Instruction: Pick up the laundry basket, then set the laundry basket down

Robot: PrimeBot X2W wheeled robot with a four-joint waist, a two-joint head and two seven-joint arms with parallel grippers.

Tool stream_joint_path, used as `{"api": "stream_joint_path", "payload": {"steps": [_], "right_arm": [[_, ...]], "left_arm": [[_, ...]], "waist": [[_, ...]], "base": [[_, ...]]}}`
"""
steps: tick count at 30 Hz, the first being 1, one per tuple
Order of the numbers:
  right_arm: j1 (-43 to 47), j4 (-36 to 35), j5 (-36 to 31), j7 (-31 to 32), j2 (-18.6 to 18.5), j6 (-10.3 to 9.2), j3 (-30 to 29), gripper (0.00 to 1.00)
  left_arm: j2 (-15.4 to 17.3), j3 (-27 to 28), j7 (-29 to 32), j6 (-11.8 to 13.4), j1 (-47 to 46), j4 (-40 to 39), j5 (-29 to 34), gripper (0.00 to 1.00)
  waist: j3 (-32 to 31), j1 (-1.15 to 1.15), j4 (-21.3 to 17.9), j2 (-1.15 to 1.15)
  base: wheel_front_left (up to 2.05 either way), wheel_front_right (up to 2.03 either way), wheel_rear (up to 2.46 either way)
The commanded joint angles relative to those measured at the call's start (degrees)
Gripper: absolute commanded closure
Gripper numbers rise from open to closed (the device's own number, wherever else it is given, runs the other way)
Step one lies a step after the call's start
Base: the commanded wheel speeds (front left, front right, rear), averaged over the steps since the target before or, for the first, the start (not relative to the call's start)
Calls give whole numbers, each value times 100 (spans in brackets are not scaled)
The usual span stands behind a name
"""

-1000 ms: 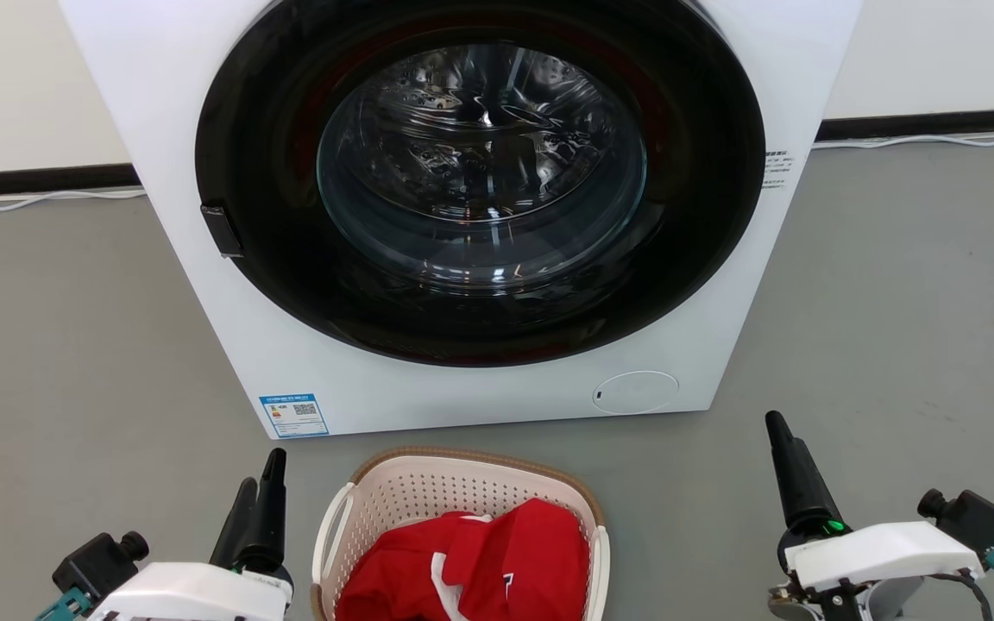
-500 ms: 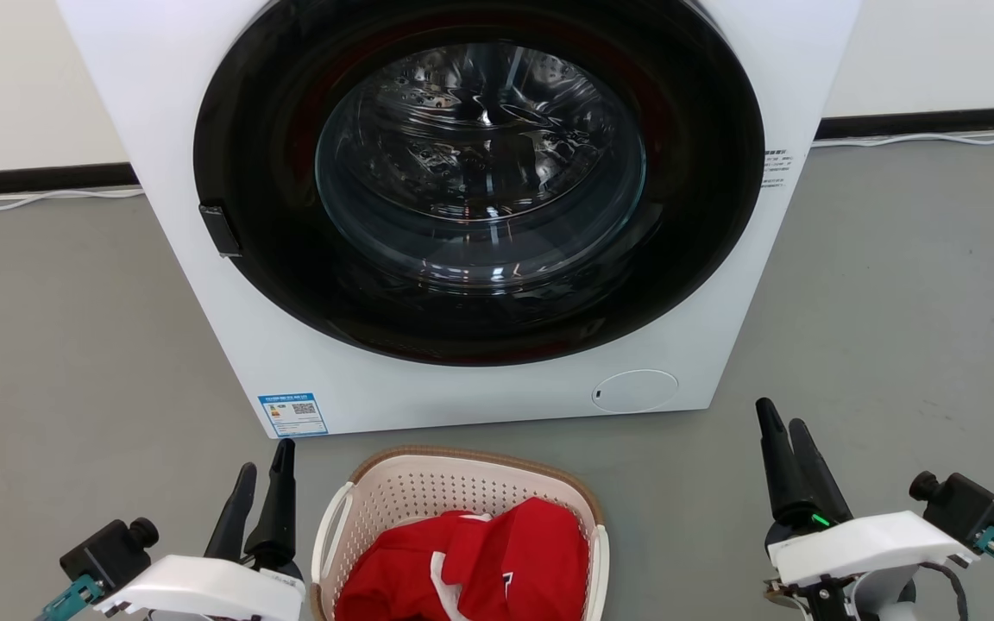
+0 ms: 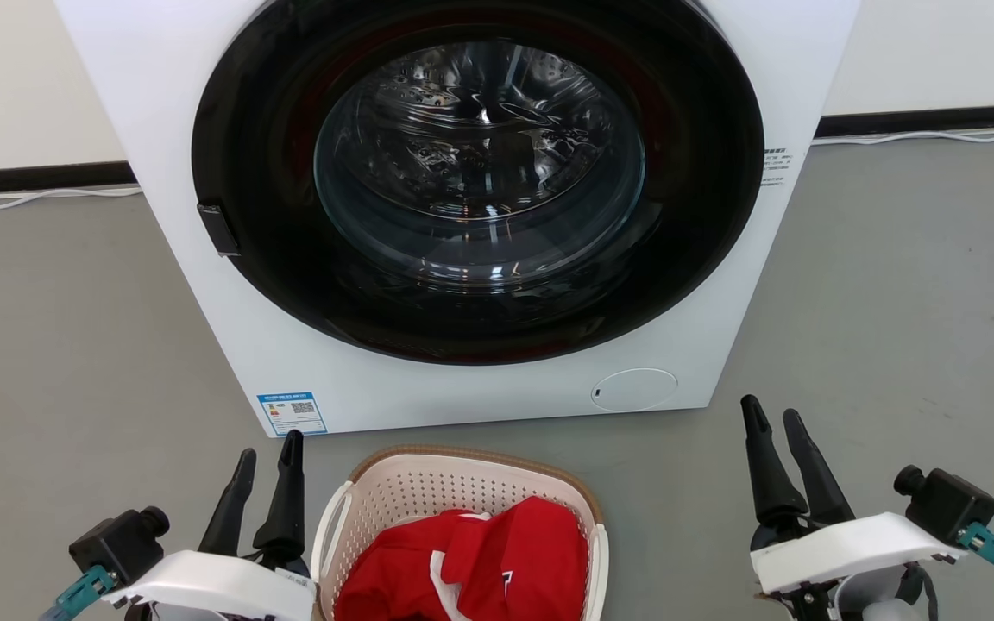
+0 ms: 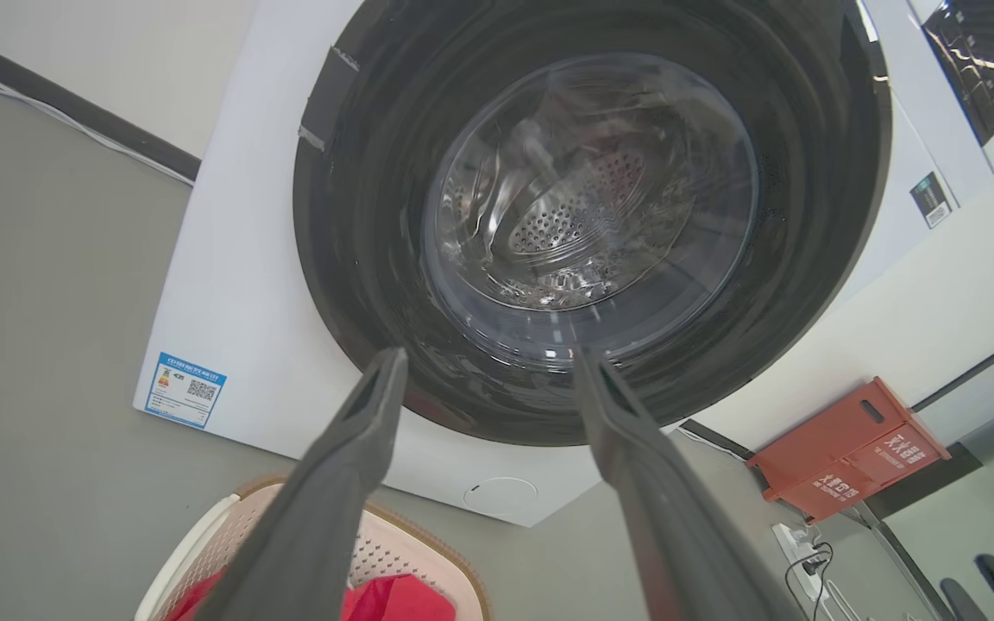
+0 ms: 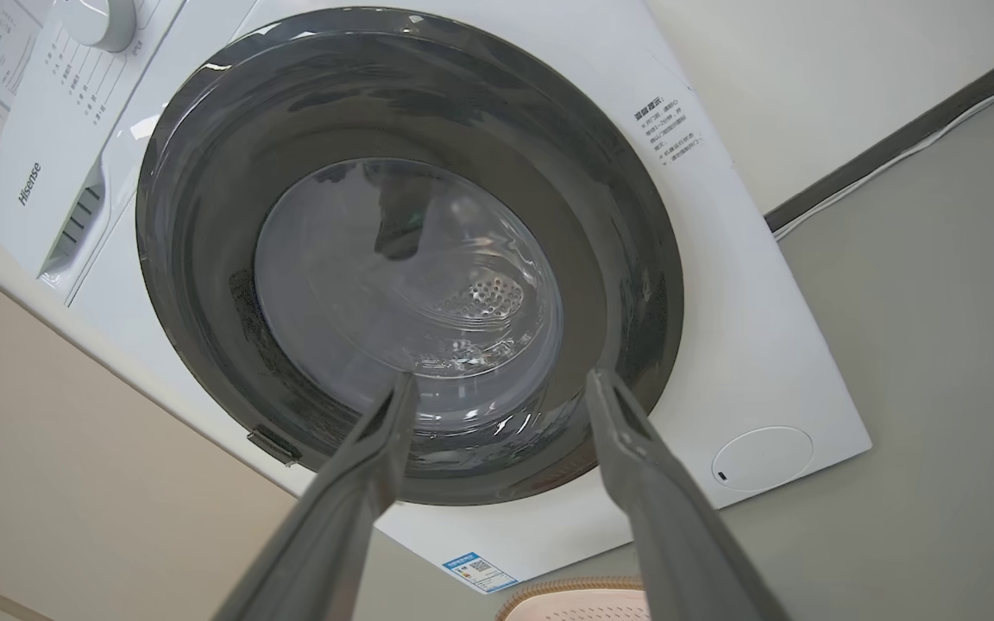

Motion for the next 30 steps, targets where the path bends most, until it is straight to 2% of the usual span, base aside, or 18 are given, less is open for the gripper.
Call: {"api": "stream_joint_path", "payload": {"steps": [1,30], "right_arm": [[-313,-208,-252,-129,-9,32,143,0],[-426,-290,-1832,-599,4,42,459,0]], "left_arm": [[71,79,-106,-46,-317,-197,219,0],[116,-80,-576,-63,-403,-372,1762,0]], "waist": [[3,0,-3,0],[7,0,-13,0]], "base": [[0,0,0],[0,0,0]]}}
